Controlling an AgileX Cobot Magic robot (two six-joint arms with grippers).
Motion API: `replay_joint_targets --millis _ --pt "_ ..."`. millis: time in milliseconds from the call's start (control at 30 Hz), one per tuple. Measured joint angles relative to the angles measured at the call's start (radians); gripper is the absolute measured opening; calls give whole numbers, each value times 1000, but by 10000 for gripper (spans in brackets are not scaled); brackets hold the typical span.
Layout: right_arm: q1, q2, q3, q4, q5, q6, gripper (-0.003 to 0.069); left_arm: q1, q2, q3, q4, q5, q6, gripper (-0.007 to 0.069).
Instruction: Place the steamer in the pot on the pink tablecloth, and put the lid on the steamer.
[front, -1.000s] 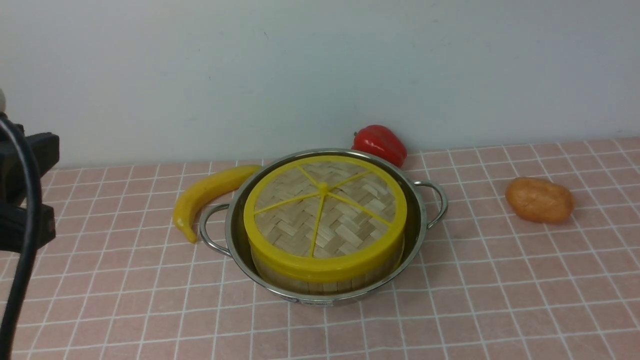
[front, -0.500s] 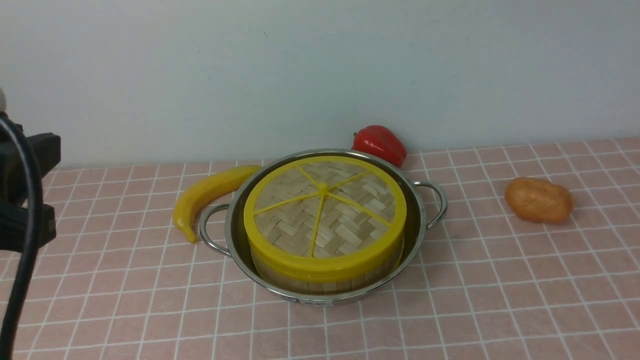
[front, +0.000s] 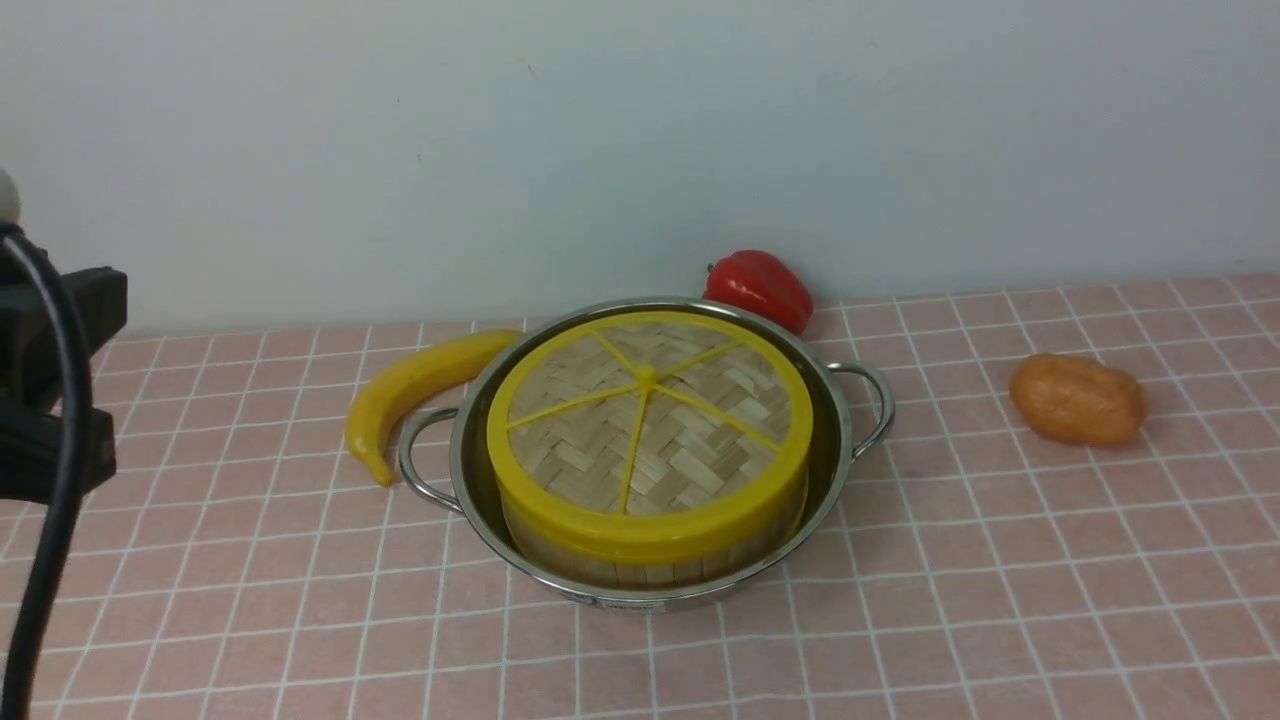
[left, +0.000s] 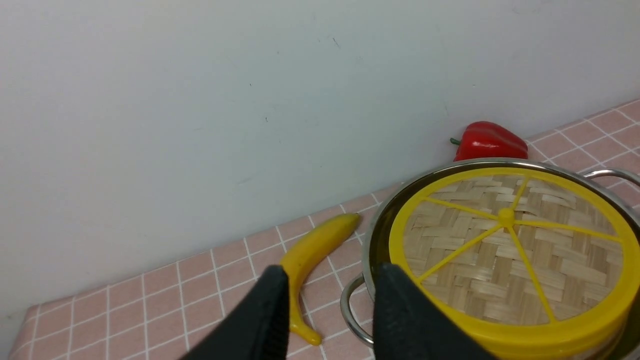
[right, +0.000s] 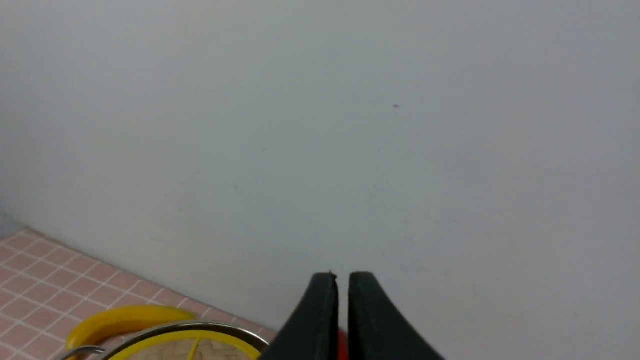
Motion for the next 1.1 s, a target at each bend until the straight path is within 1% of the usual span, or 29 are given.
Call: replay_joint_targets --millis 33,67,100,133,233,333,400,467,500,600,667,733,867,967,1100 --pt "-46 -68 123 -5 -61 37 69 0 1 0 0 0 0 232" --pt "-76 -106 190 -8 -89 56 71 0 1 0 0 0 0 232" --pt "-83 -115 206 -10 -96 60 71 0 1 0 0 0 0 232" --pt "-142 -189 311 -20 -139 89 76 0 2 0 0 0 0 232" --pt "-232 -341 495 -29 -217 124 87 0 3 0 0 0 1 232" --pt "-304 -498 644 -59 -270 127 101 0 3 0 0 0 1 232" --pt "-324 -548 698 -69 -277 128 107 0 3 0 0 0 1 233" --pt "-356 -661 800 -76 -280 131 118 0 3 0 0 0 1 237" --pt "-357 -668 816 -76 -280 131 118 0 3 0 0 0 1 239" --pt "-362 -761 953 -80 -273 135 134 0 3 0 0 0 1 243" --pt "-362 -784 993 -84 -255 135 139 0 3 0 0 0 1 243" --pt "-362 -819 1039 -84 -206 135 145 0 4 0 0 0 1 243" --pt "-362 -827 1072 -77 -162 135 153 0 4 0 0 0 1 243" --pt "-362 -827 1100 -75 -163 135 163 0 4 0 0 0 1 243" --pt "-362 -827 1104 -24 -200 159 176 0 4 0 0 0 1 243"
